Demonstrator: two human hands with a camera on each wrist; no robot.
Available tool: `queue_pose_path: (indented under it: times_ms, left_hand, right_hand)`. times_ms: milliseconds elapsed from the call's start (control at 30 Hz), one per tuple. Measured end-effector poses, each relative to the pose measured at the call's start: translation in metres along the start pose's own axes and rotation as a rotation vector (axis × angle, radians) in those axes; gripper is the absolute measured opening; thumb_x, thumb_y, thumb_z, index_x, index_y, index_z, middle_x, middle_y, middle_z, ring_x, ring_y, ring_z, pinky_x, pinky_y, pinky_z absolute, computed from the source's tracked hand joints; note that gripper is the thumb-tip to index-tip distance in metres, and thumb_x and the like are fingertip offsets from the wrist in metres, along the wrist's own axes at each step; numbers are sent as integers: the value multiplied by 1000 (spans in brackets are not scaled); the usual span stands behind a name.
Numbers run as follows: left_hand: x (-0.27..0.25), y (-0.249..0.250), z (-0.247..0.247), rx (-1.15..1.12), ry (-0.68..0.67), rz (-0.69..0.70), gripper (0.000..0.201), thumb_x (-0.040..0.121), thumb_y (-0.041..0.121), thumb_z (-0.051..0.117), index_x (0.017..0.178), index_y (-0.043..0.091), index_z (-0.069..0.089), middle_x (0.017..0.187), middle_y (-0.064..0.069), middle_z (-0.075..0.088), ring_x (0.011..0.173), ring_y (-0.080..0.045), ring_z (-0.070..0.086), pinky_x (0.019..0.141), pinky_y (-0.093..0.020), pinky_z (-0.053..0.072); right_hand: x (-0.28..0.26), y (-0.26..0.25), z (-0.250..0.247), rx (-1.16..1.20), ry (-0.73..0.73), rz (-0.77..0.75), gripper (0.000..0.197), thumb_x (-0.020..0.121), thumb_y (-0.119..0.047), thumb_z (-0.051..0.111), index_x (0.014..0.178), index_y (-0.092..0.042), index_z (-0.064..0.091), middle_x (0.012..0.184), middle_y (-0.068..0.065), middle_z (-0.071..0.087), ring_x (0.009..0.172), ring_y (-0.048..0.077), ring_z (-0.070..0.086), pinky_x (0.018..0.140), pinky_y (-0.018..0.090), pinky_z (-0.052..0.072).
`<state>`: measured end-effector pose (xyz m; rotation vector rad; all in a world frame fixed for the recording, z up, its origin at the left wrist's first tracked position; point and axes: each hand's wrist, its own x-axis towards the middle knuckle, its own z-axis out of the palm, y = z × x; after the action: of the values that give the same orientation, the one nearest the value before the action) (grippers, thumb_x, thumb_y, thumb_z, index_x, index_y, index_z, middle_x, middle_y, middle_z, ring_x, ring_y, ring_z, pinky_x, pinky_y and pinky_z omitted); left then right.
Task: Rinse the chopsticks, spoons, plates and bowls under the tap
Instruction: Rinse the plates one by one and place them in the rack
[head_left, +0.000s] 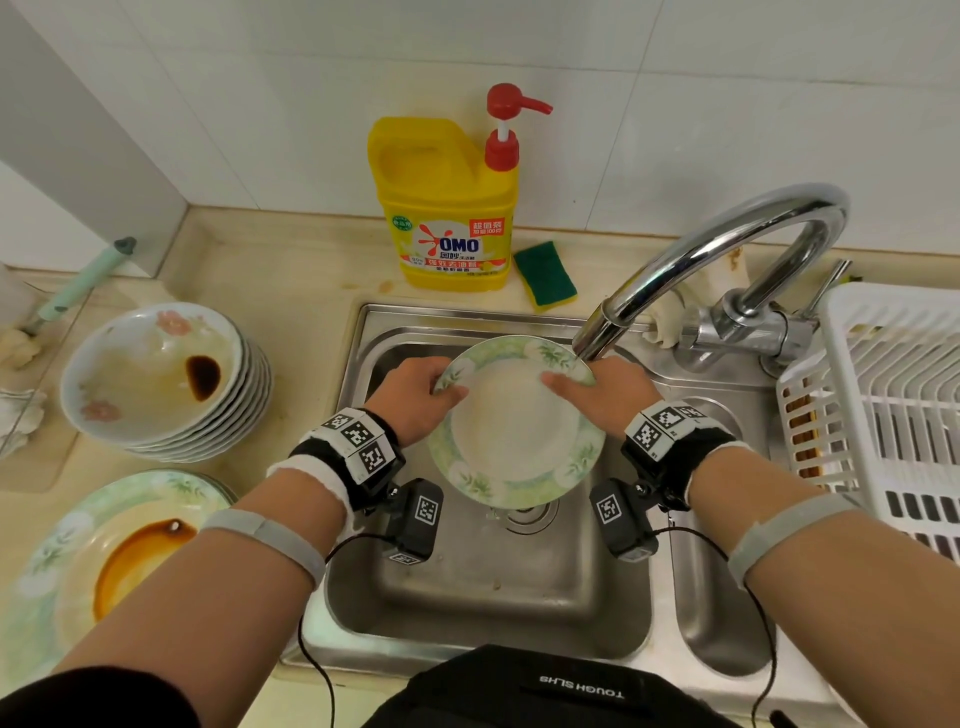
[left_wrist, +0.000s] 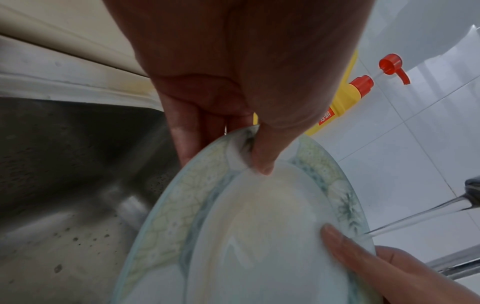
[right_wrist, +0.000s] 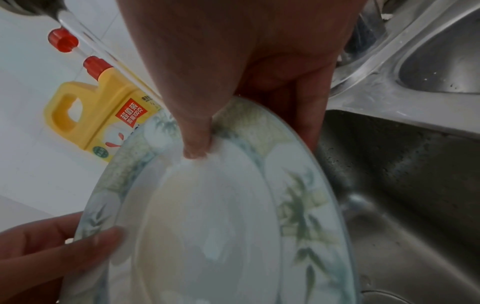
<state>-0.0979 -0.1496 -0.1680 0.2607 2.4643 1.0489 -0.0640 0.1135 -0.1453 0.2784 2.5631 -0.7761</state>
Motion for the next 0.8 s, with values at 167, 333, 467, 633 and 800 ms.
queue_pose_path:
  times_ms: [167,333,467,633,800]
  left_hand:
    - [0,1,-2,-7,-5,-12,15,92,37,65,88,23,69,87,-1,73,85,-20,70,83,-47,58]
    - [0,6,1,-11,-12,-9,10,95,33,66,93,25,71,90,1,74,89,-17,71,86,-45,58]
    - [1,9,1,2,4,-10,16,95,35,65,87,22,70,85,-2,73,84,-21,69,84,-46,57]
    - [1,8,2,-1,-1,-8,15,95,34,66,90,22,71,86,-1,73,85,-20,70,84,-46,57]
    - [-1,8,3,-21,-12,-21,24,95,40,63,92,16,70,87,-7,72,86,-25,69,84,-47,57]
  right_hand:
    - [1,8,5,-45,2,-67,23,94,-40,66,100,-18,69,97,2,69,101,27,66,82,33,50]
    - [0,2,2,34,22,4,50,91,-65,59,98,-18,76,96,3,72,94,23,65,90,39,54]
    - [-2,4,1,-24,-26,-39,46,94,-59,58,109,-18,73,105,6,73,101,26,66,92,40,53]
    - [-2,10,6,-55,-94,-38,25,94,-39,66,106,-18,71,106,6,71,104,27,67,89,35,53]
    - [-4,8,6,45,-17,-30,44,95,-58,59,101,-16,73,93,1,70,90,21,64,82,32,50]
